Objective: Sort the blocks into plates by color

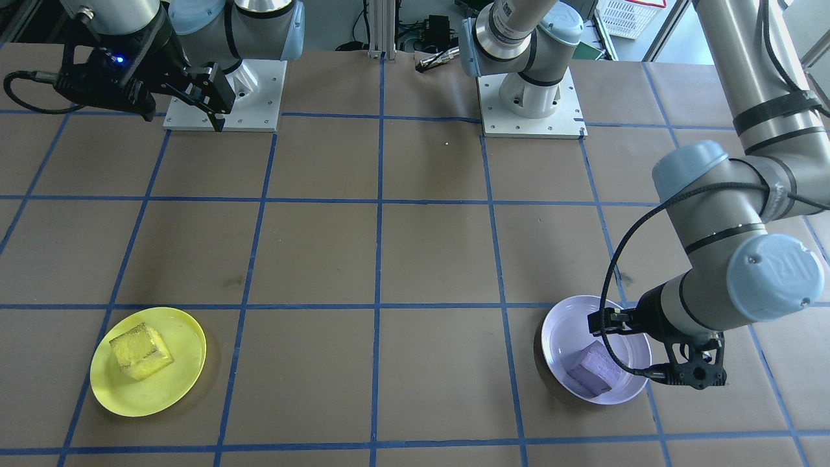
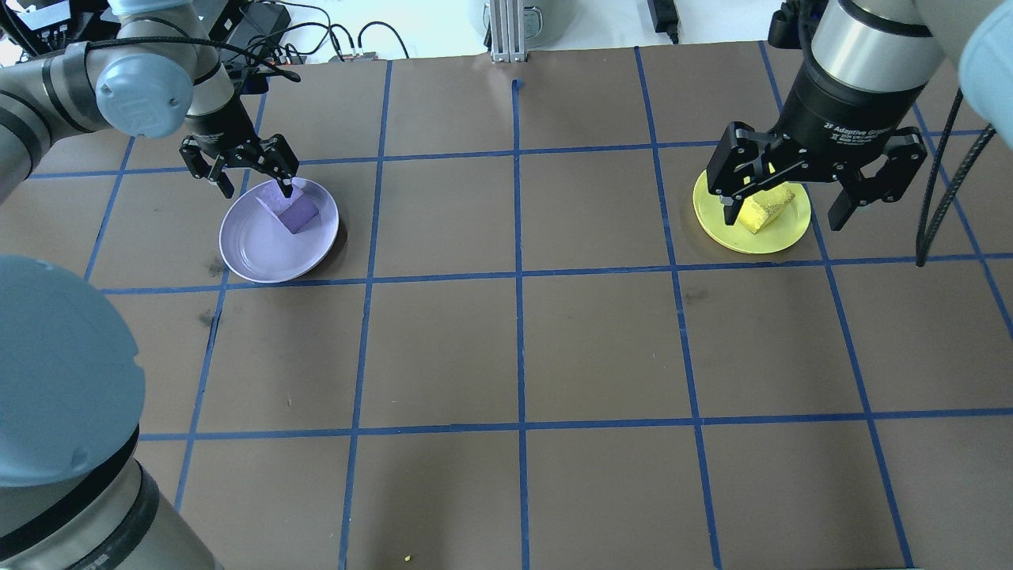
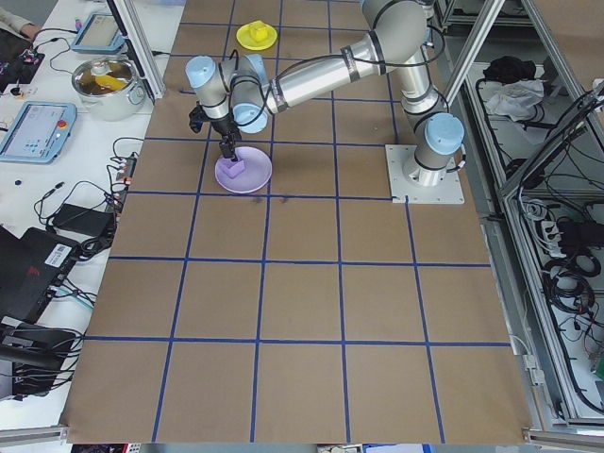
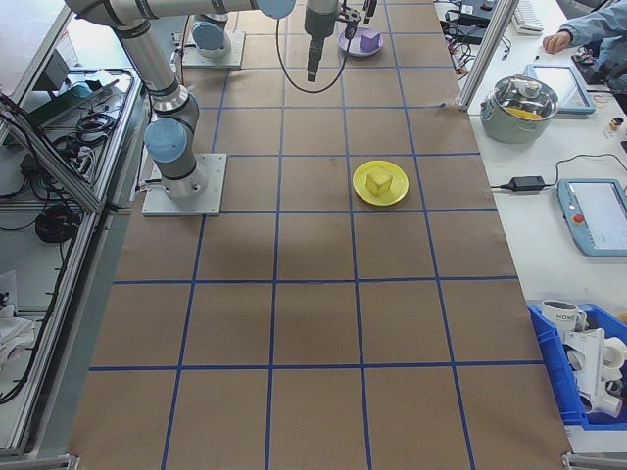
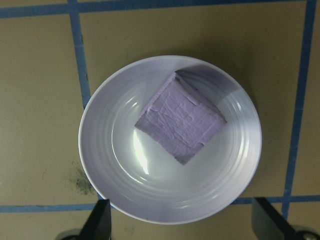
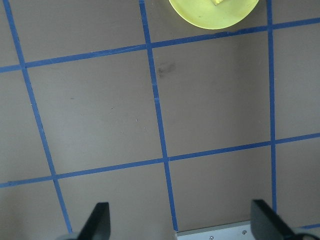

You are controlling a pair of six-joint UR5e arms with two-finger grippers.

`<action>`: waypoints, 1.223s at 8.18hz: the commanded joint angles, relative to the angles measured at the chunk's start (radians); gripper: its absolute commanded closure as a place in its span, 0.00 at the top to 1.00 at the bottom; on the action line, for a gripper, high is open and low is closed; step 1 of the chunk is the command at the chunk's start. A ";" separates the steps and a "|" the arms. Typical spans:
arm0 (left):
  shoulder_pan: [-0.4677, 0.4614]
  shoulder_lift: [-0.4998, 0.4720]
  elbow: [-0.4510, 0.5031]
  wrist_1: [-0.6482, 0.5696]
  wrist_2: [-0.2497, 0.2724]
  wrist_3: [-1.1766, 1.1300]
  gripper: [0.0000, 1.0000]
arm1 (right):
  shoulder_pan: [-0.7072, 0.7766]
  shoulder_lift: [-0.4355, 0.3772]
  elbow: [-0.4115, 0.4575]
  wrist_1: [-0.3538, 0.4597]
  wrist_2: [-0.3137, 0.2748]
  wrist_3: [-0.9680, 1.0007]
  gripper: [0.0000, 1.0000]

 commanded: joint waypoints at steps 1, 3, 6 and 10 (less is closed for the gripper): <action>-0.019 0.134 -0.009 -0.058 -0.010 -0.137 1.00 | 0.000 -0.001 0.000 0.000 0.000 0.000 1.00; -0.083 0.236 -0.013 -0.121 -0.009 -0.253 1.00 | 0.000 0.000 0.000 0.000 0.000 0.000 1.00; -0.170 0.365 -0.018 -0.167 -0.013 -0.390 1.00 | 0.000 -0.003 0.000 -0.002 0.002 0.001 1.00; -0.189 0.374 -0.022 -0.166 -0.019 -0.385 1.00 | 0.000 0.000 0.000 0.000 0.000 0.000 1.00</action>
